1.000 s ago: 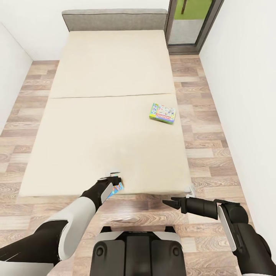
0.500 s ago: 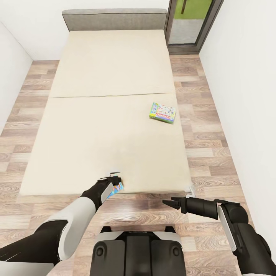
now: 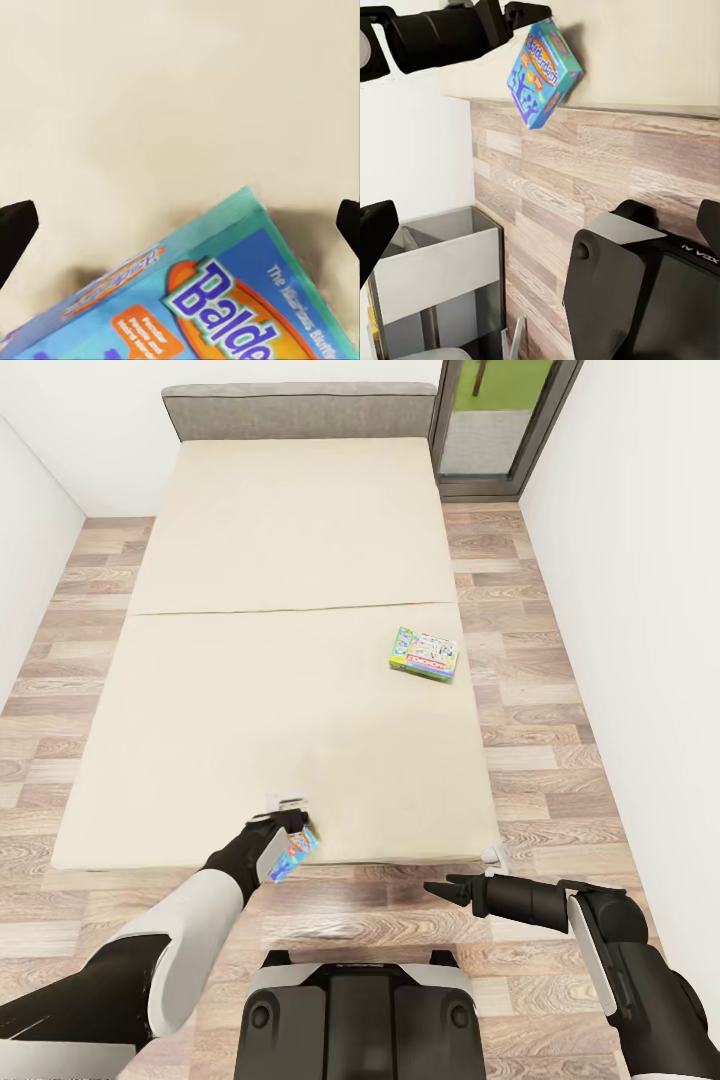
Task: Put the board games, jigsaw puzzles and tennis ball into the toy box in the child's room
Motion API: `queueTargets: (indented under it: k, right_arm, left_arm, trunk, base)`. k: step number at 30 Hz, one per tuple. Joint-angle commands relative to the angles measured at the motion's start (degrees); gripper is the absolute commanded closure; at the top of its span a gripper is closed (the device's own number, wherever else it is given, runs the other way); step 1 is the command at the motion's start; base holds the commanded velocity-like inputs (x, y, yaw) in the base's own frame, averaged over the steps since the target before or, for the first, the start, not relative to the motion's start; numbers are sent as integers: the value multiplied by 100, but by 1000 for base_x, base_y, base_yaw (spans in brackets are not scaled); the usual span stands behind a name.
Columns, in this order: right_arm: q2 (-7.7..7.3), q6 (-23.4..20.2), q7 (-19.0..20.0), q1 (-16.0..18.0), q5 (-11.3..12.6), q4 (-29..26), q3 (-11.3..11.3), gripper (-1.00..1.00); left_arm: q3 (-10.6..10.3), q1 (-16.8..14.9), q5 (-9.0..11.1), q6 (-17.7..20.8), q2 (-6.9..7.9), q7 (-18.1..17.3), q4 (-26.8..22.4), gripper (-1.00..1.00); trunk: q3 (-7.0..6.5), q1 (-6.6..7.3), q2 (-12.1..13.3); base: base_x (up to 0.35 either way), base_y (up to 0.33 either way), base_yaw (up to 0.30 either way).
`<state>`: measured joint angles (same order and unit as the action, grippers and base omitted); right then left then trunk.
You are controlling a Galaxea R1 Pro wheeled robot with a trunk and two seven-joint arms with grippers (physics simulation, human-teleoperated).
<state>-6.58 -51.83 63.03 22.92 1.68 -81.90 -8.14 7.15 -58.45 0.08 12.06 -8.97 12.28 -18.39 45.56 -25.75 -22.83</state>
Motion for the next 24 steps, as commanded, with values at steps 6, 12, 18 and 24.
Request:
queueTargets:
  k: [6,12,18,24]
  right_arm:
    - [-1,-46,8,2,17,-2,-4,-100]
    - [-1,-46,8,2,16,-2,-4,-100]
    - [-1,-46,8,2,16,-2,-4,-100]
    - [-1,-46,9,2,16,-2,-4,-100]
  left_arm:
    - [44,0,25,90,164,20,-293,-100]
    - [87,0,35,207,321,15,-340,-100]
    - [594,0,30,383,394,5,-502,-100]
    - [731,10,34,693,547,-6,-843,-100]
  trunk:
    - [6,-3,-8]
    - [6,-3,-8]
    - [6,-3,-8]
    - [6,-3,-8]
  base:
    - [0,0,0]
    - [0,0,0]
    - [0,0,0]
    - [0,0,0]
